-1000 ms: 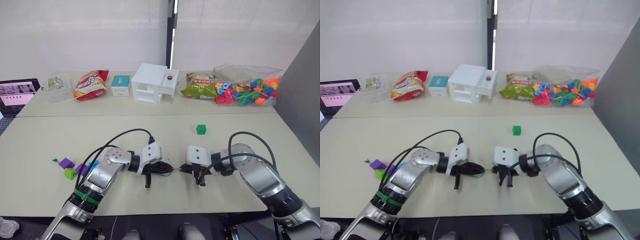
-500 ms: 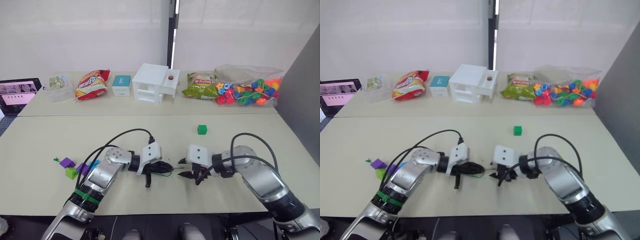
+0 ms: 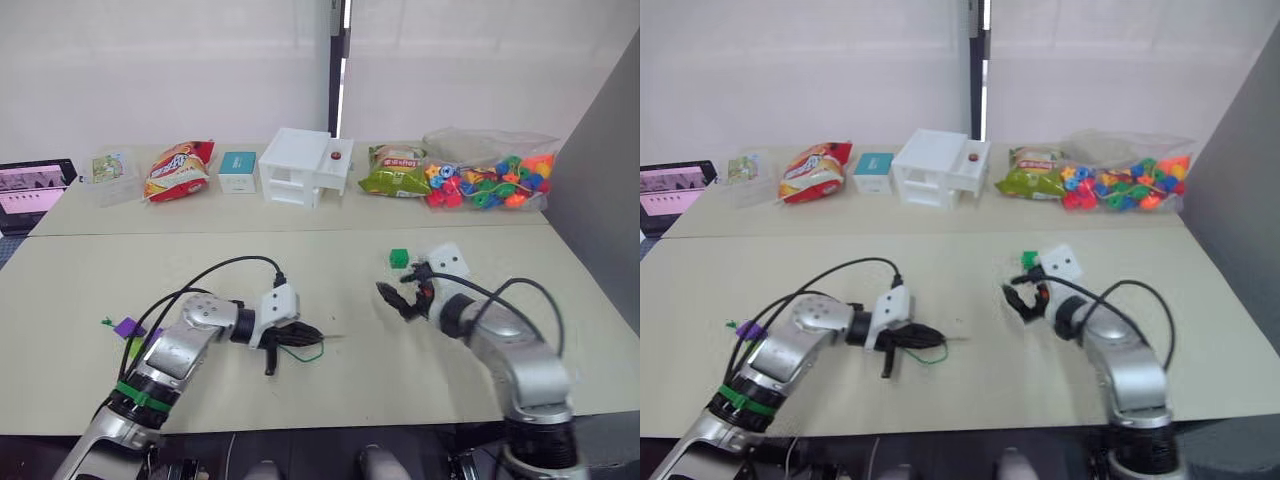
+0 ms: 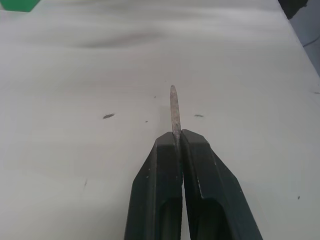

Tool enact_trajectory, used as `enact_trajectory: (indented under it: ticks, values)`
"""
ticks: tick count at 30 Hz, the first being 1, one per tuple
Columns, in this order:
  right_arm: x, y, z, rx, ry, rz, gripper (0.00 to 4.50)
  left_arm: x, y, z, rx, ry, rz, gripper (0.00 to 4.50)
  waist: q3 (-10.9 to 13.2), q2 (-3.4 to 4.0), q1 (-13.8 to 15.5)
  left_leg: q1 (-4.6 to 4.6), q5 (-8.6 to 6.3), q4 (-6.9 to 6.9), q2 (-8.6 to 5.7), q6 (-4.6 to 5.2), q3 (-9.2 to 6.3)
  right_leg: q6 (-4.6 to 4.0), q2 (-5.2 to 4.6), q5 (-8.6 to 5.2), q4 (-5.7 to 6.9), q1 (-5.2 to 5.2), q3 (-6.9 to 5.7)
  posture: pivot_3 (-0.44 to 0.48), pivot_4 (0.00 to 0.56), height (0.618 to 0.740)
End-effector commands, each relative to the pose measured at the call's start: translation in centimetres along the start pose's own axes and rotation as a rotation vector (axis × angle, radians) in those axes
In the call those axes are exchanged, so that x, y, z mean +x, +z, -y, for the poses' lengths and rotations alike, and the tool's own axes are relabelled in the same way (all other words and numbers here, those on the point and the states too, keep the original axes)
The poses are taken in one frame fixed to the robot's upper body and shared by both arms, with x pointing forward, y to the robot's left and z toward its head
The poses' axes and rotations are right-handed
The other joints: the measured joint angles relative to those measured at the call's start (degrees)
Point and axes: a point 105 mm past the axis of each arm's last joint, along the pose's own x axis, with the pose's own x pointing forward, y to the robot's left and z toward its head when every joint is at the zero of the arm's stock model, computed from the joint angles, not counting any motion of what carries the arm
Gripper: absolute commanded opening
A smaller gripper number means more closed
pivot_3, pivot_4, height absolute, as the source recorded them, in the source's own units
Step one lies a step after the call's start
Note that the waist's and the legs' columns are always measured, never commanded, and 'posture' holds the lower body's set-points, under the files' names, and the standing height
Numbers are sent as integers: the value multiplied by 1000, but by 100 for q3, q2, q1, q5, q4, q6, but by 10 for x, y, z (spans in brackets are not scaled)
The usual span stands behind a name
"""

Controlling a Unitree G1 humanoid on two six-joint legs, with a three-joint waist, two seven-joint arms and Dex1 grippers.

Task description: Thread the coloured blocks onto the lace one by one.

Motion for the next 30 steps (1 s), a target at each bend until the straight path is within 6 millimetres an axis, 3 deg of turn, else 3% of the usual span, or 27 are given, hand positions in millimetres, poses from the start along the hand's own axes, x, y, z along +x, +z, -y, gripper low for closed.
enact_trajectory:
  ticks: [1, 5, 17, 24, 27, 30]
  values:
    - [9, 13, 6, 55, -217, 75, 4453, -13, -1, -7, 13, 22, -5, 0, 0, 0, 3, -2, 1, 2, -3, -2, 0, 0, -4, 0, -1, 0, 0, 0, 150, 740]
    - [27, 13, -3, 82, -246, 98, 4453, -15, -2, -12, 23, 43, -19, 0, 0, 0, 15, -3, 3, 3, -8, -6, 5, 0, -12, 0, -7, 2, 1, 0, 150, 740]
    - [76, -7, 22, 89, -329, 85, 4453, -14, 9, -11, 45, 42, -6, 0, 0, 0, -142, -1, 2, -5, -6, -4, 6, -1, -8, 1, -5, -3, 4, 0, 150, 740]
    - [84, -13, 20, 118, -270, 98, 2261, -14, 9, -8, 34, 60, 0, 0, 0, 0, -155, -2, 2, -9, -5, -3, 4, -1, -7, 1, -5, -4, 4, 0, 150, 740]
    - [84, -6, 16, 132, -237, 134, 1234, -12, 9, -8, 31, 64, 4, 0, 0, 0, -154, -2, 2, -10, -5, -3, 4, -1, -7, 1, -6, -4, 4, 0, 150, 740]
    - [79, -1, 13, 110, -218, 165, 1171, -8, 10, -9, 28, 65, 13, 0, 0, 1, -151, -2, 2, -9, -5, -3, 4, -1, -7, 1, -5, -4, 4, 0, 150, 740]
